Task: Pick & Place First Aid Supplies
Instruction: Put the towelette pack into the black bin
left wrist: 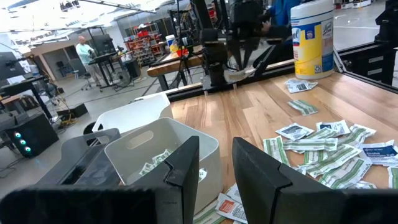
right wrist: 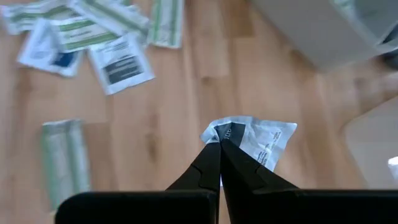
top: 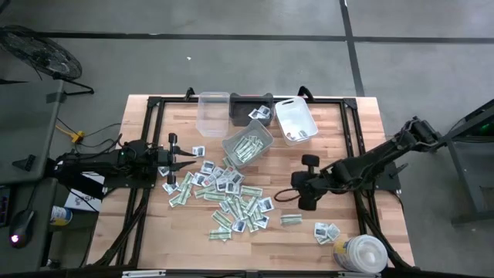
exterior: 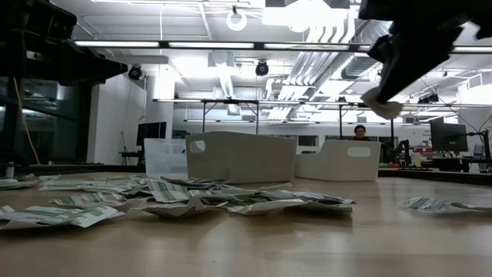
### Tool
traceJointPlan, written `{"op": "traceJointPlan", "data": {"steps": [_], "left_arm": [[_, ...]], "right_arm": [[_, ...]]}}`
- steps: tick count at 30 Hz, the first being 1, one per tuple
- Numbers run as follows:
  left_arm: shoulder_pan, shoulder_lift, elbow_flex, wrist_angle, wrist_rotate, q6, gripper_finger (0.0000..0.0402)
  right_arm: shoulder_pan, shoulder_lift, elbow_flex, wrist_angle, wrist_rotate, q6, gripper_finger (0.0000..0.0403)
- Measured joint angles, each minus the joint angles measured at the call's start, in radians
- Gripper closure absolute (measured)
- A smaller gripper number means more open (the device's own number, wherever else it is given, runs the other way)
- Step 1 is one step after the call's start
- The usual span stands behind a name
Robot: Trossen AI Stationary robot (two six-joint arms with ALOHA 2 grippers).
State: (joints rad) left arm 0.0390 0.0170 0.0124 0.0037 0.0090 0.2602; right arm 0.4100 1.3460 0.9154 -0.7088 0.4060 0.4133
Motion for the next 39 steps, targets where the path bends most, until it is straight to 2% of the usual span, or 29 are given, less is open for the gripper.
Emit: {"op": "traceJointPlan", "data": {"steps": [5, 9, 17, 28, 39], "left_arm": [[0.000, 0.000, 0.000, 0.000, 0.000, 0.000, 0.0305], [0.000, 0.000, 0.000, 0.000, 0.000, 0.000, 0.0305], [0.000, 0.000, 0.000, 0.000, 0.000, 0.000, 0.0305], [0.000, 0.000, 0.000, 0.000, 0.000, 0.000, 0.0305], [0.000, 0.000, 0.000, 0.001, 0.023, 0.030, 0.0305]], "right_arm": [[-0.066, 0.000, 0.013, 0.003, 0.059, -0.054, 0.0403], [-0.168, 0.000, 0.065, -0.031, 0.074, -0.058, 0.0403], [-0.444, 0.034, 0.183, -0.026, -0.021, -0.237, 0.0403], [-0.725, 0.283, 0.450, 0.003, -0.156, -0.545, 0.0403], [-0.861, 0.579, 0.788, 0.004, -0.236, -0.568, 0.0403]]}}
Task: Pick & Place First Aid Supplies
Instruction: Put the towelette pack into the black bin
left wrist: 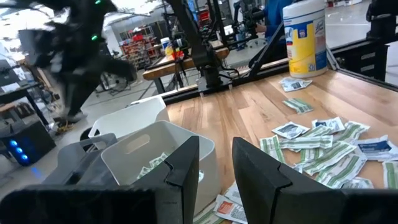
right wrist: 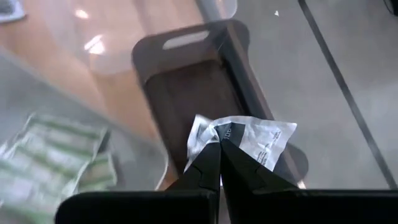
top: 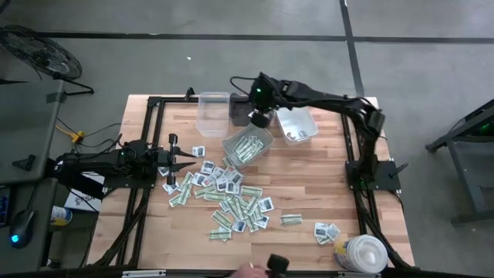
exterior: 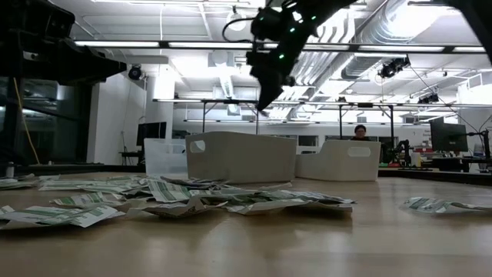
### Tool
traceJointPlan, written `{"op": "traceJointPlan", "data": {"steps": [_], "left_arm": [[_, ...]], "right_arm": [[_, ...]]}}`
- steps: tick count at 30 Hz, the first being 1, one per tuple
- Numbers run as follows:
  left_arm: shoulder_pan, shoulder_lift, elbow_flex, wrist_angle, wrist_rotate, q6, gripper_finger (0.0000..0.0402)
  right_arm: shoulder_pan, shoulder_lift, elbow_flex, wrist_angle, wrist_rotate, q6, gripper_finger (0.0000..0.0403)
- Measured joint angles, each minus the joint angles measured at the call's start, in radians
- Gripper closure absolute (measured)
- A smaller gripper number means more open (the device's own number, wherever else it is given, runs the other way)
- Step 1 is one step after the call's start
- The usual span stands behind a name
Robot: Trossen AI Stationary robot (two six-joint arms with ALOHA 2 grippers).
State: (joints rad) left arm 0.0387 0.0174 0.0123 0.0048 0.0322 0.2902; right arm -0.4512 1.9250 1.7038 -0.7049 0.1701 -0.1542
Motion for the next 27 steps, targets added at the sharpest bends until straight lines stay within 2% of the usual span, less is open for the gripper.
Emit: {"op": "traceJointPlan", "data": {"steps": [7, 11, 24, 27], "left_arm": [[0.000, 0.000, 0.000, 0.001, 0.002, 0.002, 0.0305], [0.000, 0.000, 0.000, 0.001, 0.003, 0.001, 0.0305], [0.000, 0.000, 0.000, 0.001, 0.003, 0.001, 0.0305], [0.000, 0.000, 0.000, 0.001, 0.002, 0.001, 0.0305]], "right_arm": [[-0.030, 0.151, 0.173, 0.014, -0.028, 0.108, 0.0403], [-0.043, 0.212, 0.225, 0.015, -0.048, 0.181, 0.0403], [-0.094, 0.289, 0.232, -0.049, -0.065, 0.549, 0.0402], [-0.099, 0.289, 0.227, -0.070, -0.064, 0.587, 0.0402]]}}
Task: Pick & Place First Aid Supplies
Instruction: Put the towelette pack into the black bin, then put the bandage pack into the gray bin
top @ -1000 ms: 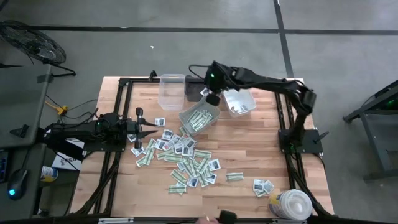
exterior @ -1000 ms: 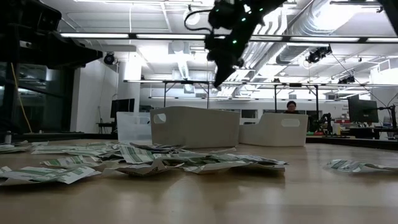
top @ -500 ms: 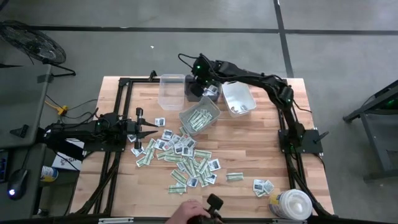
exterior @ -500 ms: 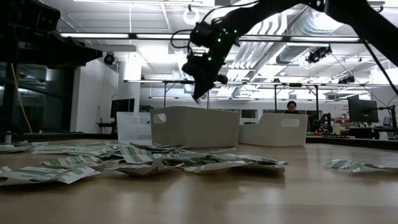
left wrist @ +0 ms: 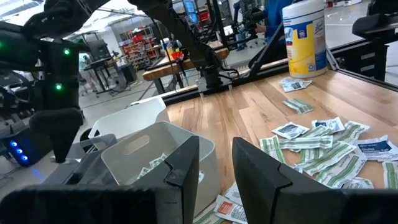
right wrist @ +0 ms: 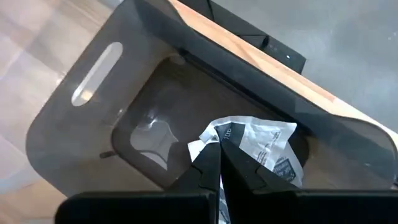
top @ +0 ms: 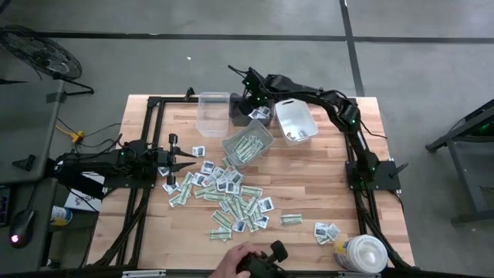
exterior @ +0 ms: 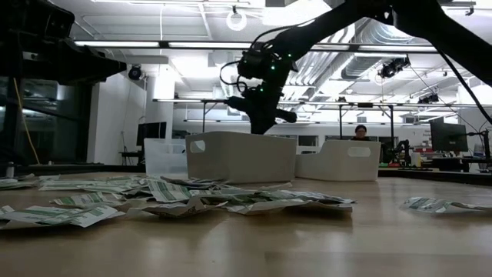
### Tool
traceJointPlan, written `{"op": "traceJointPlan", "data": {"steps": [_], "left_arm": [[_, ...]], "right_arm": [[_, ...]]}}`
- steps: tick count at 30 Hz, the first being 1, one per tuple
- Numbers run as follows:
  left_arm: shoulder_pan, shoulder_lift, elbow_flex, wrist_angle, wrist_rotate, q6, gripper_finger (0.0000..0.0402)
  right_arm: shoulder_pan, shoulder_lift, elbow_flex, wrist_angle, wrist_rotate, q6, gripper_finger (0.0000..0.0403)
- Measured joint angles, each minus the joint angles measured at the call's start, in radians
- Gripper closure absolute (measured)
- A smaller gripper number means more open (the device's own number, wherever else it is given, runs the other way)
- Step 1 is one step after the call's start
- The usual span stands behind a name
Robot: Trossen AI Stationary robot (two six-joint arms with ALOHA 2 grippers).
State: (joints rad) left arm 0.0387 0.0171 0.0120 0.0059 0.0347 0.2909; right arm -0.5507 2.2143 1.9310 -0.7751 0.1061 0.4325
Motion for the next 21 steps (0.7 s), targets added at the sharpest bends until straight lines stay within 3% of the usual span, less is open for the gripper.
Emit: {"op": "traceJointPlan", "data": {"steps": [10, 21], "left_arm": [[0.000, 0.000, 0.000, 0.000, -0.001, 0.000, 0.0305], [0.000, 0.000, 0.000, 0.000, -0.001, 0.000, 0.0305]], "right_arm": [[-0.001, 0.000, -0.015, -0.041, 0.024, 0.039, 0.0396], [0.000, -0.011, -0.016, -0.045, -0.004, 0.034, 0.0293]]}}
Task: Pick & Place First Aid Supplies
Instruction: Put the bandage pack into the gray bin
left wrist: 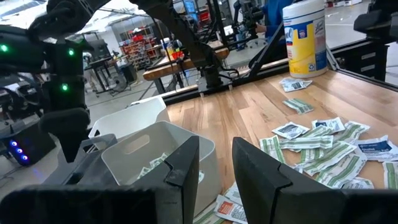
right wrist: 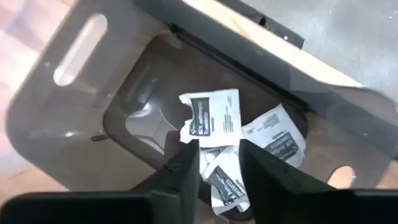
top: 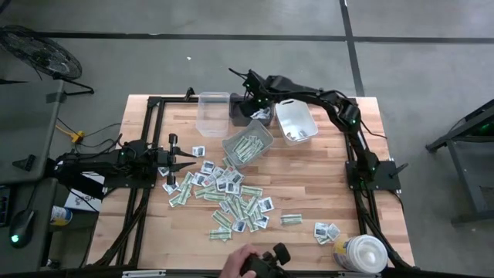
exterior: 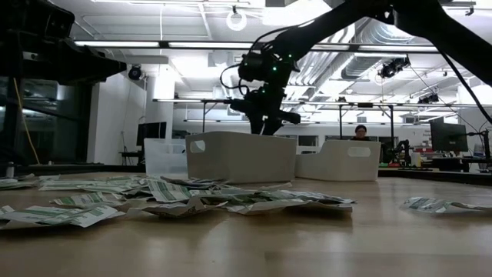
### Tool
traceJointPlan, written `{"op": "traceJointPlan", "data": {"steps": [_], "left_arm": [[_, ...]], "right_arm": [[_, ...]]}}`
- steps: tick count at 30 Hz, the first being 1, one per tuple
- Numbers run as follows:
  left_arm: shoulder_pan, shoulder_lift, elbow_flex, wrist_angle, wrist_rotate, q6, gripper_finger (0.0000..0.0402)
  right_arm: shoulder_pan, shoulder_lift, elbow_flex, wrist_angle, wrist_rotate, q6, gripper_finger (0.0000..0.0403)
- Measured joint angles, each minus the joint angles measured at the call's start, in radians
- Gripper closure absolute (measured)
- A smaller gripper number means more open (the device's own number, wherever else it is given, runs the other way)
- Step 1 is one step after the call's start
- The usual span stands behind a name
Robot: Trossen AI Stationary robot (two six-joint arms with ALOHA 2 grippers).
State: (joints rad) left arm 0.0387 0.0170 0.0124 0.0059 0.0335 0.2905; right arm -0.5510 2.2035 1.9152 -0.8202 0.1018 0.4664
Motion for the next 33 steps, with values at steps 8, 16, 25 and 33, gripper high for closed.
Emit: {"op": "traceJointPlan", "data": {"steps": [8, 16, 25, 33], "left_arm": [[0.000, 0.000, 0.000, 0.000, -0.002, 0.000, 0.0305], [0.000, 0.000, 0.000, 0.000, -0.001, 0.000, 0.0305], [0.000, 0.000, 0.000, 0.000, 0.002, 0.000, 0.0305], [0.000, 0.000, 0.000, 0.000, 0.001, 0.000, 0.0305]], "right_arm": [[0.024, -0.082, 0.000, -0.042, -0.031, -0.075, 0.0241], [0.088, -0.185, 0.000, -0.271, -0.020, -0.138, 0.0231], [0.251, -0.270, 0.000, -0.458, 0.060, -0.118, 0.0241], [0.464, -0.281, 0.000, -0.477, 0.057, -0.018, 0.0238]]}}
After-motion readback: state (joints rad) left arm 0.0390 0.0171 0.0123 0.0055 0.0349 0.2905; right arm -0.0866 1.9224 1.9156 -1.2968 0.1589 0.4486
